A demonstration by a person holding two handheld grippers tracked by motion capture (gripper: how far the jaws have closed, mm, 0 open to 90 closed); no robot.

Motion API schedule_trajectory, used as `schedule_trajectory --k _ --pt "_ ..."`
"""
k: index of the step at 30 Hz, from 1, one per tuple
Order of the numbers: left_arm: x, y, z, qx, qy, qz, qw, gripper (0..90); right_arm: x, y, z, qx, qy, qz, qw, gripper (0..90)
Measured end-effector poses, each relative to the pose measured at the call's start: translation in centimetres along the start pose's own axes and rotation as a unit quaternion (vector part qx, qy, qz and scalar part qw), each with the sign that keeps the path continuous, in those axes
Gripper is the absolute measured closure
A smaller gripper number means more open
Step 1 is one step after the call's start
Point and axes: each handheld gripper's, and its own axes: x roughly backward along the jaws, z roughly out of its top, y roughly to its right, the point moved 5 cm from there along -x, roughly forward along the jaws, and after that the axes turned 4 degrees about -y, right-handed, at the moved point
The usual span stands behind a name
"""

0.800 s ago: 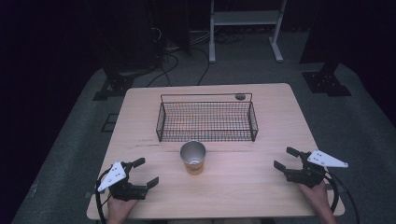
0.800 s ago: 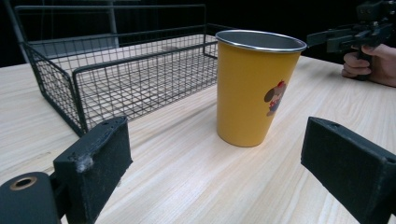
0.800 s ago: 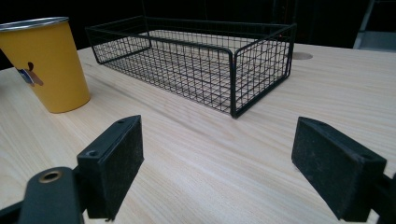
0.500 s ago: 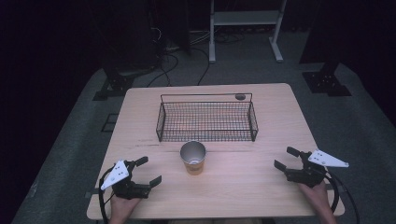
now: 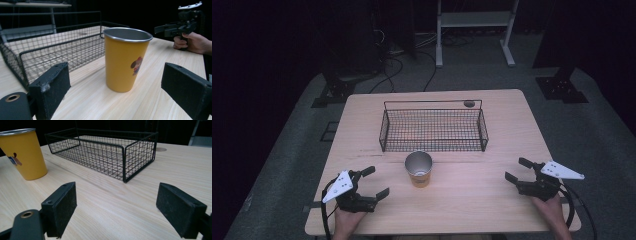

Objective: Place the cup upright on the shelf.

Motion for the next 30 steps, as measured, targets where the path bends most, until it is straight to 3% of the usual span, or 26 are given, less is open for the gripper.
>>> schedule_trajectory --k 6,14,19,22,25,30 --pt "-1.3 0.7 0.5 -0.007 -0.003 -0.014 0.9999 7.4 0.0 0.0 0.0 -0.001 0.001 0.000 1.0000 15.7" --pt "-3.0 1.5 0.4 -0.018 -0.036 -0.031 0.9987 7.4 0.0 0.0 0.0 0.001 0.000 -0.002 1.0000 15.6" --pt "-3.7 1.4 0.3 -0.005 -0.035 -0.039 0.9986 7.3 0.0 0.0 0.0 0.002 -0.001 -0.001 1.0000 15.5" --pt "-3.9 1.3 0.3 -0.006 -0.033 -0.035 0.9988 7.3 -0.1 0.0 0.0 0.002 -0.001 -0.001 1.0000 15.5" --pt "-4.3 1.0 0.3 0.008 -0.032 -0.034 0.9989 4.3 0.0 0.0 0.0 0.001 0.000 -0.001 1.0000 15.5" --pt "-5.0 1.1 0.2 0.008 -0.043 -0.041 0.9982 2.2 -0.1 0.0 0.0 0.001 -0.001 0.000 1.0000 15.5"
